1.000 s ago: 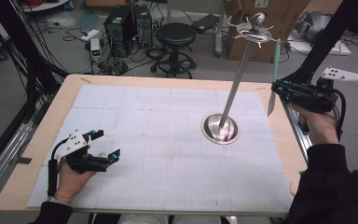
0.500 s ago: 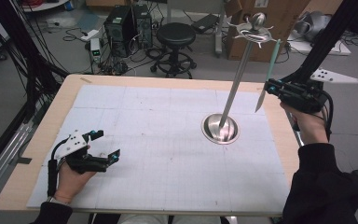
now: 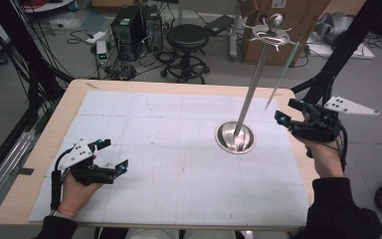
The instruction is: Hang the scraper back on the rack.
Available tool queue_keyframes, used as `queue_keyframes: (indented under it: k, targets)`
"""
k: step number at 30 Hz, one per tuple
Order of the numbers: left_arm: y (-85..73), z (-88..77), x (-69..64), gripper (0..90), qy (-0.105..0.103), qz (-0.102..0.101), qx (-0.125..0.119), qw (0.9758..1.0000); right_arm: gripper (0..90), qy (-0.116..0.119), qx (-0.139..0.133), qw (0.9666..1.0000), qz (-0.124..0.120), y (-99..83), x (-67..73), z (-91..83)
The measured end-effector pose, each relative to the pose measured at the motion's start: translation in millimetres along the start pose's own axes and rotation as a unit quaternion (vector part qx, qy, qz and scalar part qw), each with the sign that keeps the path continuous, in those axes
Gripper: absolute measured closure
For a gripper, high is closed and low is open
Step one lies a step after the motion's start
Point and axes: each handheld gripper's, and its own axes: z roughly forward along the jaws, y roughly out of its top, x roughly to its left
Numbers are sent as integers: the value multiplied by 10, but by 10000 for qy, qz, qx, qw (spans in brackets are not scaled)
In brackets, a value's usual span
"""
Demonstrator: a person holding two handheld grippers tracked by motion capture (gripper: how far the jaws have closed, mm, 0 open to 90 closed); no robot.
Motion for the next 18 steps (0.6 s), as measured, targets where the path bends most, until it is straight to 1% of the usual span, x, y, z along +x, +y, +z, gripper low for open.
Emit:
queue_keyframes:
  k: [2,4,5,7,9,12,13,15,18]
  targets:
    - [0,2,-1,18,-7,11,0,10000,107,-1,89,9999,50,-96,65,32]
    - [-1,2,0,18,-8,7,4,10000,72,-6,116,9999,51,-200,128,63]
    - [-2,2,0,18,3,2,6,10000,7,-12,132,9999,58,-251,164,82]
    - [-2,3,1,18,-1,10,-5,10000,4,-4,189,9997,168,-352,221,127]
    - [-1,3,1,18,-12,16,-11,10000,3,15,200,9998,84,-442,277,167]
    - [1,-3,3,18,7,44,-26,10000,4,39,196,9998,74,-534,359,223]
    - [2,-4,2,18,13,33,-42,10000,3,57,206,9998,47,-557,388,239]
    - [1,-4,4,18,2,16,-56,10000,4,21,190,9998,-39,-593,441,262]
    - [0,-4,4,18,9,14,-51,10000,3,41,114,9999,-59,-640,490,286]
